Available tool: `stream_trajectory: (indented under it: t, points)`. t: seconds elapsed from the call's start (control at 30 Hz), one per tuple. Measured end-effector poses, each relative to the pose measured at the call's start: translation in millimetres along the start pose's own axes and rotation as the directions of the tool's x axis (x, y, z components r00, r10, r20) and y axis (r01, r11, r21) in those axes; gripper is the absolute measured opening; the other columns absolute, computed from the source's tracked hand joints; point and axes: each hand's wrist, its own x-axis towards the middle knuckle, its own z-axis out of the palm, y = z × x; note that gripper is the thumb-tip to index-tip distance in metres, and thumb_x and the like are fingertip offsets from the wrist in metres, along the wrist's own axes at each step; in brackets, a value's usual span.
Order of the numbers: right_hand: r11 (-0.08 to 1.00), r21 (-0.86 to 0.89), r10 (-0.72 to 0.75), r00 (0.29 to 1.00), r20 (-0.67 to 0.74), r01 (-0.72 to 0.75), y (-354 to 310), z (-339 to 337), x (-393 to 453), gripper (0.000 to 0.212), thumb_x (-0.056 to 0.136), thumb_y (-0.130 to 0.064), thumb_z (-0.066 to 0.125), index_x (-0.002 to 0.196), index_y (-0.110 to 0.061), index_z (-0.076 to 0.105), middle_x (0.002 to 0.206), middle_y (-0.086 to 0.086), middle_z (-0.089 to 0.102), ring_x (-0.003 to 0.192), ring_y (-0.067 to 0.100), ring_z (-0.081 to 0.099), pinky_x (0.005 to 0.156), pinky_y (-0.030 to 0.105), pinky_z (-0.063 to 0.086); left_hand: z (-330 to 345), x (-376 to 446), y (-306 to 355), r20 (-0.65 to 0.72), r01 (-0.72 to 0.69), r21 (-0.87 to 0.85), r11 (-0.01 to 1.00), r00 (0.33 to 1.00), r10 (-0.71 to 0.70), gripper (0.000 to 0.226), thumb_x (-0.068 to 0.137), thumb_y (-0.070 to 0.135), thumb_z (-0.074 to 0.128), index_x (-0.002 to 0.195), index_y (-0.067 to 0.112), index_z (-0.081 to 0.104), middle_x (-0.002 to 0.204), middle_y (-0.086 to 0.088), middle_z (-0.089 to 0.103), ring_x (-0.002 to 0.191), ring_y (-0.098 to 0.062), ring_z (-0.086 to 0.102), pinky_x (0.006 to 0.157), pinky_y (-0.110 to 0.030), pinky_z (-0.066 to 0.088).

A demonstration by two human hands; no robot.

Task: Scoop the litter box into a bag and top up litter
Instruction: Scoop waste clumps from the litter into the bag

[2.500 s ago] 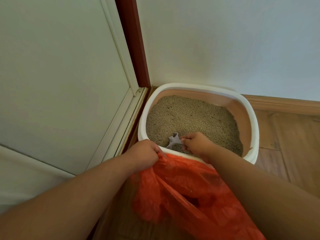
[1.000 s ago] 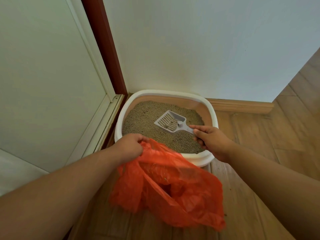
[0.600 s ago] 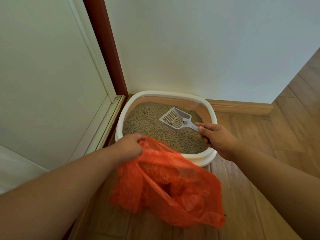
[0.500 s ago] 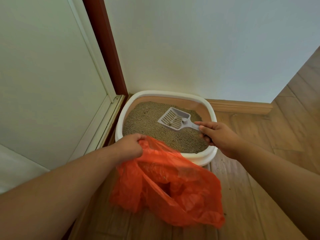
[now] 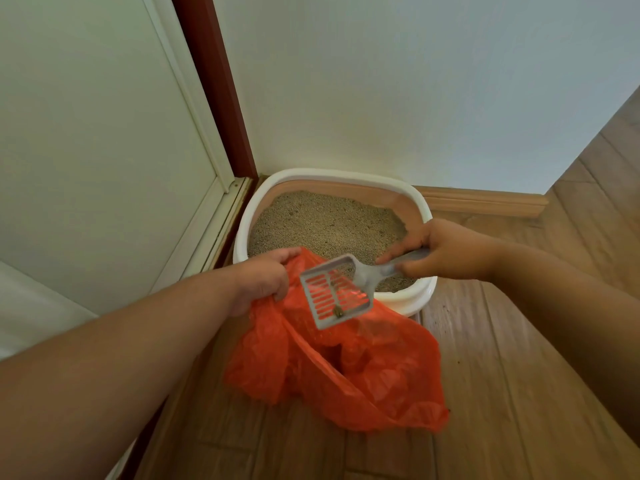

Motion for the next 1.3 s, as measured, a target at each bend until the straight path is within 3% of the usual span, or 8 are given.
stream_trajectory:
  t: [0.13,0.27,0.47,0.77,0.87,1.0,1.13,1.3]
  points:
    - [0.898,-0.409,-0.097,0.979,0.18,0.164,-13,12,4,0.034,0.085,-0.021,0.069,0.114,-0.036,0.078,0.096,-0.022,0.075,0.078,-0.008,0.063,0.068,0.004,0.042,1,-1,0,0.033,-0.009,-0.04,0.999,0.999,0.01,0.103,0.072,-0.028,0.036,0.154,0.034,0.039,0.124,-0.012,0.061,0.082,-0.034,0.071,0.045,-0.031,0.051]
    - [0.677,-0.662,-0.186,0.946,0.267,0.32,-25,28,8,0.048,0.078,-0.044,0.048,0.119,-0.042,0.073,0.101,-0.016,0.076,0.082,0.009,0.067,0.069,0.026,0.054,4,-3,3,0.049,-0.02,-0.045,0.999,0.999,0.022,0.104,0.073,-0.028,0.038,0.155,0.035,0.037,0.13,-0.01,0.055,0.094,-0.039,0.069,0.047,-0.033,0.054]
    - [0.553,-0.722,-0.281,0.909,0.308,0.415,-45,38,7,0.039,0.088,-0.038,0.052,0.123,-0.043,0.069,0.101,-0.014,0.071,0.084,0.011,0.065,0.065,0.03,0.053,3,0,-1,0.04,0.001,-0.071,0.997,0.999,0.002,0.108,0.068,-0.028,0.038,0.154,0.039,0.038,0.127,-0.011,0.06,0.099,-0.042,0.071,0.052,-0.035,0.054]
    - [0.484,-0.746,-0.456,0.86,0.231,0.457,-43,42,2,0.03,0.082,-0.038,0.061,0.107,-0.039,0.078,0.08,-0.011,0.069,0.066,0.013,0.064,0.047,0.016,0.017,-1,-3,0,0.01,-0.009,-0.061,0.998,1.0,0.01,0.103,0.071,-0.027,0.036,0.152,0.037,0.04,0.12,-0.011,0.061,0.091,-0.037,0.07,0.051,-0.033,0.052]
    - [0.491,-0.782,-0.371,0.904,0.212,0.385,-41,46,5,0.035,0.085,-0.042,0.049,0.11,-0.039,0.074,0.085,-0.01,0.068,0.073,0.012,0.064,0.049,0.022,0.036,1,-3,1,-0.006,-0.019,-0.043,0.999,1.0,0.019,0.103,0.07,-0.027,0.038,0.152,0.036,0.041,0.12,-0.008,0.061,0.091,-0.037,0.069,0.049,-0.032,0.053]
    - [0.724,-0.649,-0.232,0.968,0.09,0.234,-43,40,4,0.047,0.08,-0.05,0.044,0.114,-0.043,0.075,0.098,-0.016,0.075,0.082,0.008,0.067,0.064,0.027,0.052,3,-1,0,-0.031,-0.03,-0.017,0.999,0.999,0.03,0.102,0.07,-0.025,0.04,0.151,0.035,0.043,0.117,-0.009,0.063,0.089,-0.037,0.069,0.051,-0.031,0.052]
    - [0.942,-0.326,0.068,0.997,-0.037,-0.076,-34,24,9,0.018,0.083,-0.03,0.071,0.095,-0.033,0.083,0.079,-0.009,0.077,0.073,0.008,0.069,0.067,0.027,0.057,1,0,1,-0.08,-0.033,0.025,0.999,0.996,0.035,0.094,0.074,-0.022,0.046,0.149,0.034,0.045,0.116,-0.006,0.061,0.082,-0.031,0.07,0.05,-0.03,0.053]
    - [0.928,0.252,0.331,0.915,-0.228,-0.273,0,9,12,0.013,0.086,-0.02,0.072,0.086,-0.012,0.082,0.059,0.007,0.06,0.052,0.013,0.045,0.049,0.025,0.037,-3,6,-2,-0.161,-0.037,0.069,0.997,0.986,0.048,0.084,0.078,-0.016,0.049,0.147,0.032,0.049,0.117,-0.005,0.063,0.084,-0.029,0.072,0.056,-0.032,0.057]
